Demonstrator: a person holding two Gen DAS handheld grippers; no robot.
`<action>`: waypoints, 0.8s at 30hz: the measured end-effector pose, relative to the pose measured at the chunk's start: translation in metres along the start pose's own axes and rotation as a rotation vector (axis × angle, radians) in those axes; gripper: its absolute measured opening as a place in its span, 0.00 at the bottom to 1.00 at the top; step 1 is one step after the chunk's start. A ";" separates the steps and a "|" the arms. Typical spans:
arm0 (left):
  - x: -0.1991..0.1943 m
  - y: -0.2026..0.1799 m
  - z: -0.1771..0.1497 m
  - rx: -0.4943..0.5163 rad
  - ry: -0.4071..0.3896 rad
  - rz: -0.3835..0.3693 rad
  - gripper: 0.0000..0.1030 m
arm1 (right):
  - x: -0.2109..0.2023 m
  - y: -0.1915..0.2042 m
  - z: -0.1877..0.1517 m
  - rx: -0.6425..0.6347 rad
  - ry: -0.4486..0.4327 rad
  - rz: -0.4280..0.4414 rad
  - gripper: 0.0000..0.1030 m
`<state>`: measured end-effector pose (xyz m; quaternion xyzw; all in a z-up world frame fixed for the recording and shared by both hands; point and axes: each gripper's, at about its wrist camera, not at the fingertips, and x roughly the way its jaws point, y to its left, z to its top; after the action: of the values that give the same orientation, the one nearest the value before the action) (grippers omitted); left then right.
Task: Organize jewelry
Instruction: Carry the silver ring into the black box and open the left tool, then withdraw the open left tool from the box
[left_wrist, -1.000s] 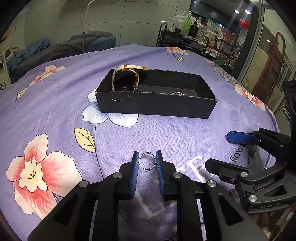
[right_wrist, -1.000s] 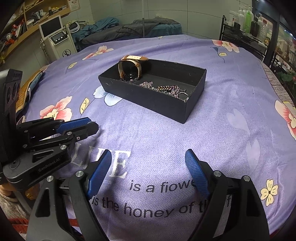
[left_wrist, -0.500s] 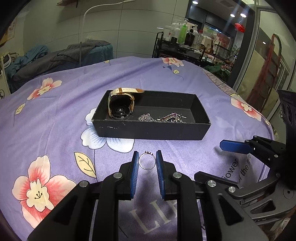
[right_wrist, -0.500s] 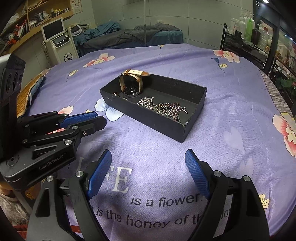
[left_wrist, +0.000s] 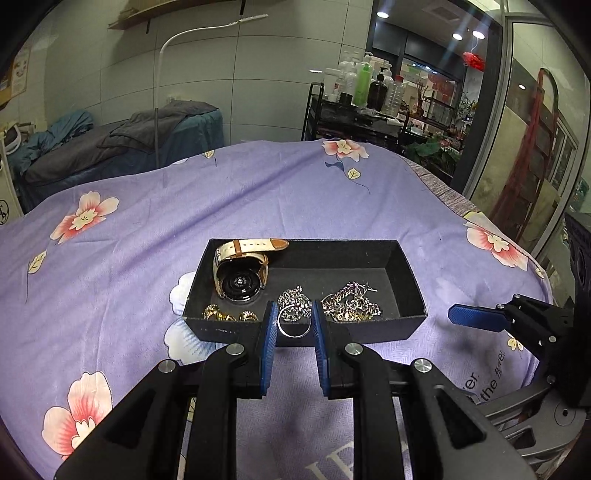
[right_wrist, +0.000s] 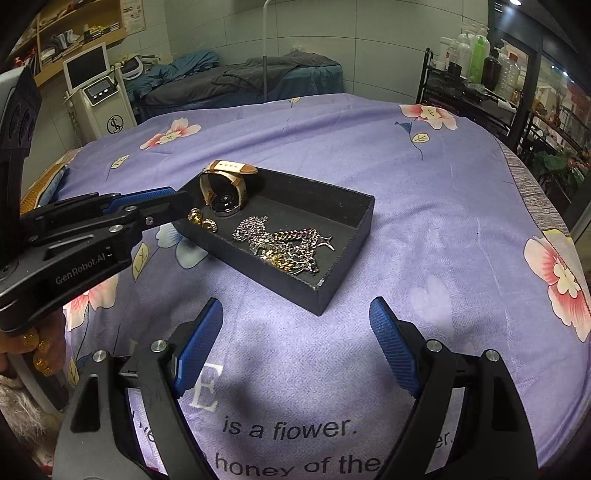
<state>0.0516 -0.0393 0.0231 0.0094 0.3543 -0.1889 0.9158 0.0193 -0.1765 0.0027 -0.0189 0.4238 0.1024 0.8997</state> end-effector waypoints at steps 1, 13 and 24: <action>0.001 0.001 0.002 -0.001 -0.001 0.001 0.18 | 0.000 -0.002 0.002 0.006 -0.002 -0.003 0.79; 0.028 -0.004 0.025 0.003 0.020 -0.025 0.18 | 0.001 -0.010 0.013 0.029 -0.020 -0.031 0.79; 0.040 -0.005 0.024 0.008 0.053 -0.009 0.30 | 0.003 -0.016 0.001 0.049 0.011 -0.044 0.79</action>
<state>0.0924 -0.0607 0.0153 0.0164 0.3777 -0.1943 0.9052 0.0258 -0.1918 0.0002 -0.0070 0.4306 0.0720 0.8996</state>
